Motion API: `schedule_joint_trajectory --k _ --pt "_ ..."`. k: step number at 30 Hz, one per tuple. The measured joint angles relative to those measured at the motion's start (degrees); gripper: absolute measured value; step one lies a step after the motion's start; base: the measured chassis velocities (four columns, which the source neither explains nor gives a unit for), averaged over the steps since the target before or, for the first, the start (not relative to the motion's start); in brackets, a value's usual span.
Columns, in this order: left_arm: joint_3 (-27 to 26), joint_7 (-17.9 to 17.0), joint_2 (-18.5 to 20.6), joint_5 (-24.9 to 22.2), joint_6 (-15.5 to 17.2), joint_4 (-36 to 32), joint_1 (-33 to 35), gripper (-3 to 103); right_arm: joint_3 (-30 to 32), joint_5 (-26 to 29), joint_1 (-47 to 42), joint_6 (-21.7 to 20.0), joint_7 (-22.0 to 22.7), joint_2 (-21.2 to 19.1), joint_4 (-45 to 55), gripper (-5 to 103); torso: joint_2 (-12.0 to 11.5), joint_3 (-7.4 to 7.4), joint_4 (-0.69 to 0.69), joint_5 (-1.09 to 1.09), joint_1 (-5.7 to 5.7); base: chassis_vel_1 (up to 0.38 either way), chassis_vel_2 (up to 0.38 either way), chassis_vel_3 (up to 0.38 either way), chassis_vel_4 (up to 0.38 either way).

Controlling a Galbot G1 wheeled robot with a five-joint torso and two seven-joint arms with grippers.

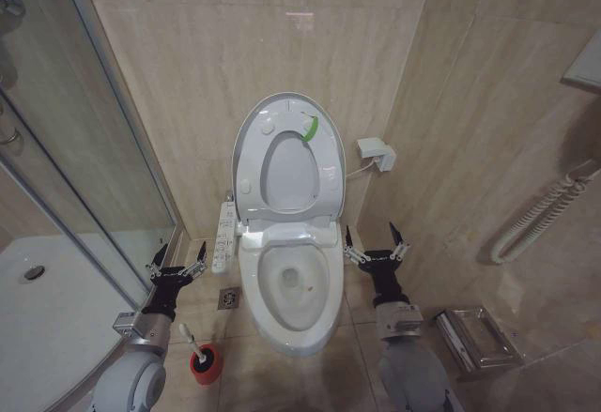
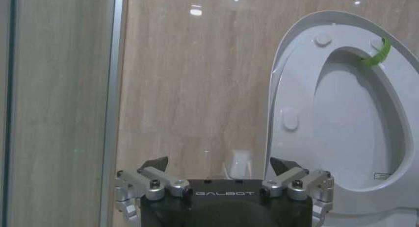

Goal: Open the toilet lid, clean the toilet bowl with a toilet brush, close the toilet lid, and flush.

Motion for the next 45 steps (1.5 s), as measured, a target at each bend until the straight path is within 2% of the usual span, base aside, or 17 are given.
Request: schedule_joint_trajectory --k 45 --pt "0.00 0.00 0.00 0.00 0.00 0.00 0.00 100 0.00 0.00 0.00 0.00 0.00 0.00 0.00 100 0.00 0.00 0.00 0.00 0.00 0.000 0.000 0.000 0.000"
